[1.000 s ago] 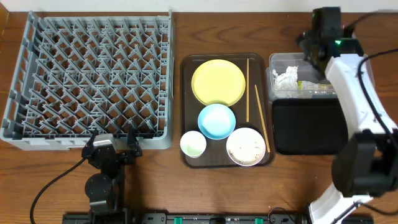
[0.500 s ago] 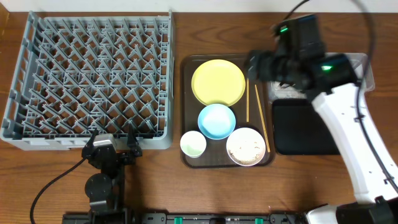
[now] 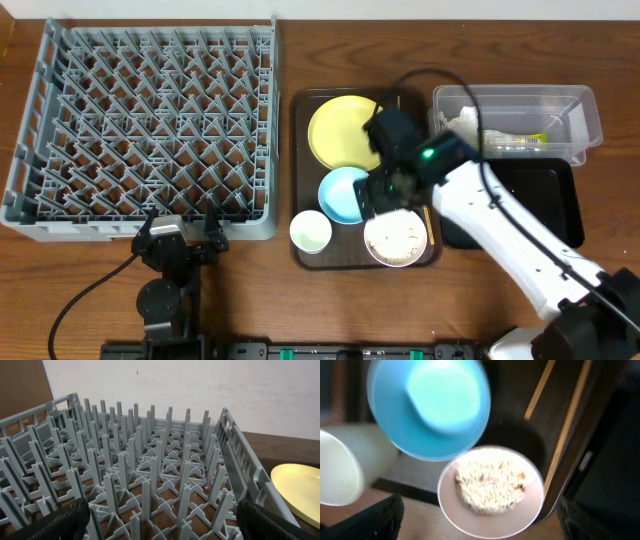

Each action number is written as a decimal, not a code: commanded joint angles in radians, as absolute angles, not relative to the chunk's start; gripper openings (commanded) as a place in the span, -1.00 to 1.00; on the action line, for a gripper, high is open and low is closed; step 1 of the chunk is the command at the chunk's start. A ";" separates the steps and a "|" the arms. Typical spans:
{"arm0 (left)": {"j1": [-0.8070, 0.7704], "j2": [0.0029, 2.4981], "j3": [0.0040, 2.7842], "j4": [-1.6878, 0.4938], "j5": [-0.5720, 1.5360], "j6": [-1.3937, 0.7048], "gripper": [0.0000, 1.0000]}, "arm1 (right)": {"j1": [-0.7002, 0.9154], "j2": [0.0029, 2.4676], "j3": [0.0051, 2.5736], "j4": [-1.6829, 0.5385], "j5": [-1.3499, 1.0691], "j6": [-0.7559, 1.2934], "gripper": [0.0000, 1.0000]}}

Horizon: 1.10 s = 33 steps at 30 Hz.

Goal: Sort waste into correct bins and load items into the dishwasher
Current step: 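Reach the right gripper down and grasp the pink rice bowl rim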

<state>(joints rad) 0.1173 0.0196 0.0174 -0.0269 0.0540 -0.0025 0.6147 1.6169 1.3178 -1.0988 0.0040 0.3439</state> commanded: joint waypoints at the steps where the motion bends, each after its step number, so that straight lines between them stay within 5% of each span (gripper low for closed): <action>1: 0.121 0.017 0.004 -0.067 0.060 0.003 0.88 | 0.674 1.624 1.245 -1.069 0.026 0.323 0.81; 7: 0.121 0.017 0.004 -0.067 0.060 0.003 0.88 | 0.750 1.624 1.129 -0.972 0.026 0.265 0.24; 17: 0.121 0.017 0.004 -0.067 0.060 0.003 0.88 | 0.818 1.624 0.990 -0.828 0.058 0.211 -0.42; 20: 0.121 0.017 0.004 -0.067 0.060 0.003 0.88 | 0.818 1.624 0.960 -0.805 0.064 0.212 -0.81; 28: 0.121 0.017 0.004 -0.067 0.060 0.003 0.89 | 0.818 1.624 0.891 -0.753 0.072 0.212 -0.72; 31: 0.121 0.017 0.004 -0.067 0.060 0.003 0.88 | 0.818 1.624 0.888 -0.750 0.078 0.212 -0.97; 33: 0.121 0.017 0.004 -0.067 0.060 0.003 0.88 | 0.818 1.623 0.891 -0.748 0.078 0.211 -0.97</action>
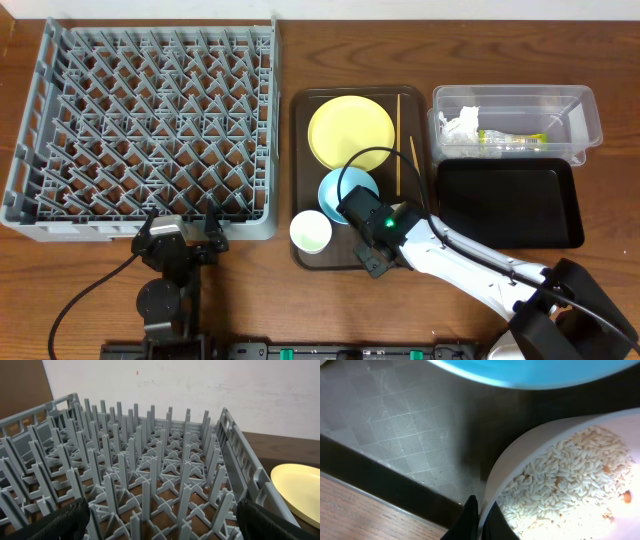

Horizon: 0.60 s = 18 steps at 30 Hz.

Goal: Sort waste into correct bins and load items into the dishwasher
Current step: 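Reach the right gripper down and grasp the pink rice bowl rim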

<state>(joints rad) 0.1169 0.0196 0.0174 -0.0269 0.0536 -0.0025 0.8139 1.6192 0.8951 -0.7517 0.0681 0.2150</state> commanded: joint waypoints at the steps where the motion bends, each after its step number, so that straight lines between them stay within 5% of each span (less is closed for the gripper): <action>1: 0.121 0.017 0.004 -0.067 0.060 0.003 0.88 | 0.818 1.623 0.897 -0.752 0.078 0.212 -0.97; 11: 0.121 0.017 0.004 -0.067 0.060 0.003 0.89 | 0.797 1.546 1.102 -0.878 0.037 0.212 -0.98; 18: 0.121 0.017 0.004 -0.067 0.060 0.003 0.88 | 0.631 1.369 1.149 -0.933 -0.036 0.212 -0.97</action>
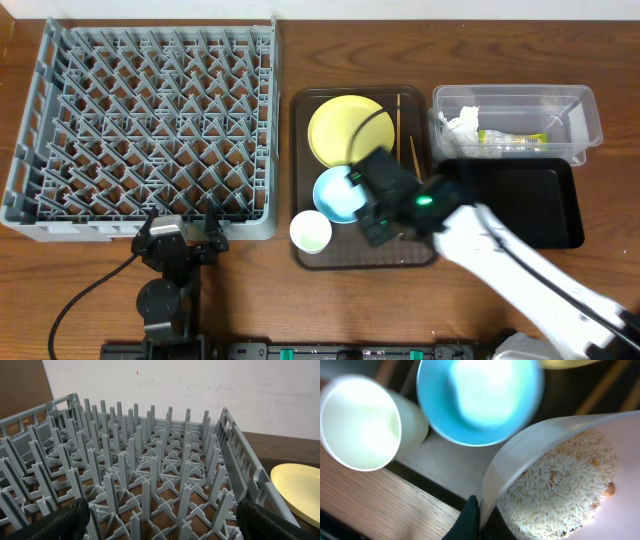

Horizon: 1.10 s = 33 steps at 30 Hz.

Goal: Sort waste into correct bins and load items into the dishwasher
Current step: 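Reach the right gripper down and grasp the pink rice bowl rim, then carry the pink bowl over the black tray and tip out the rice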

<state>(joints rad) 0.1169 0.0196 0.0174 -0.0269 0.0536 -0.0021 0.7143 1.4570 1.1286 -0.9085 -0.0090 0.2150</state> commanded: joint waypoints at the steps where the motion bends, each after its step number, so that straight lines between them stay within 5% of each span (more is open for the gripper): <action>1: 0.121 0.017 0.004 -0.067 0.060 0.003 0.88 | 0.600 1.345 1.147 -0.946 -0.036 0.212 -0.98; 9: 0.121 0.017 0.004 -0.067 0.060 0.003 0.88 | 0.358 1.229 1.055 -0.944 -0.174 0.181 -0.97; 22: 0.121 0.017 0.004 -0.067 0.060 0.003 0.88 | -0.176 1.202 0.902 -0.832 -0.853 -0.073 -0.97; 33: 0.121 0.017 0.004 -0.067 0.060 0.003 0.88 | -0.546 1.211 0.727 -0.612 -1.283 -0.092 -0.97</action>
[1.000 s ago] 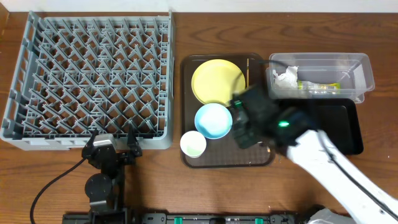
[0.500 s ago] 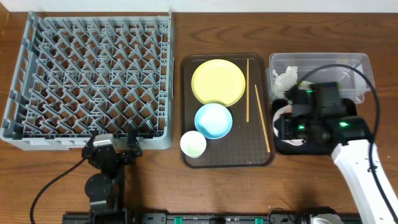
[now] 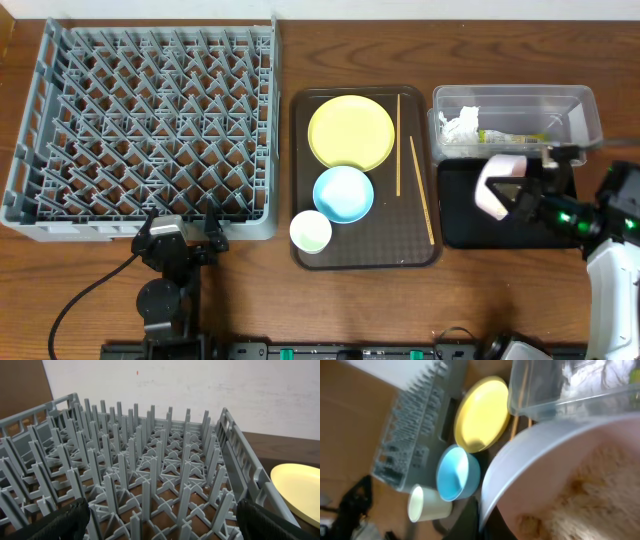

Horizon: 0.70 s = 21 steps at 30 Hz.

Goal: Sort waste into correct bins and load items into the dishwasher
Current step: 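Carry the pink bowl over the black tray and tip out the rice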

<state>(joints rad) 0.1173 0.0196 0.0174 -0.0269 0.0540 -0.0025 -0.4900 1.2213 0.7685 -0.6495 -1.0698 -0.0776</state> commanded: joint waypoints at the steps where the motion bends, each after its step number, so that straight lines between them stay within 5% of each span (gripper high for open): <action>1: 0.121 0.017 0.004 -0.067 0.060 0.003 0.89 | -0.569 1.220 0.708 -0.584 -1.304 -0.078 -0.97; 21: 0.121 0.017 0.004 -0.067 0.060 0.003 0.88 | -0.733 1.436 0.657 -0.459 -1.559 -0.036 -0.97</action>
<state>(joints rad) 0.1169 0.0196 0.0174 -0.0269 0.0536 -0.0025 -0.7128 1.4170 0.6621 -0.4618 -1.4864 -0.0463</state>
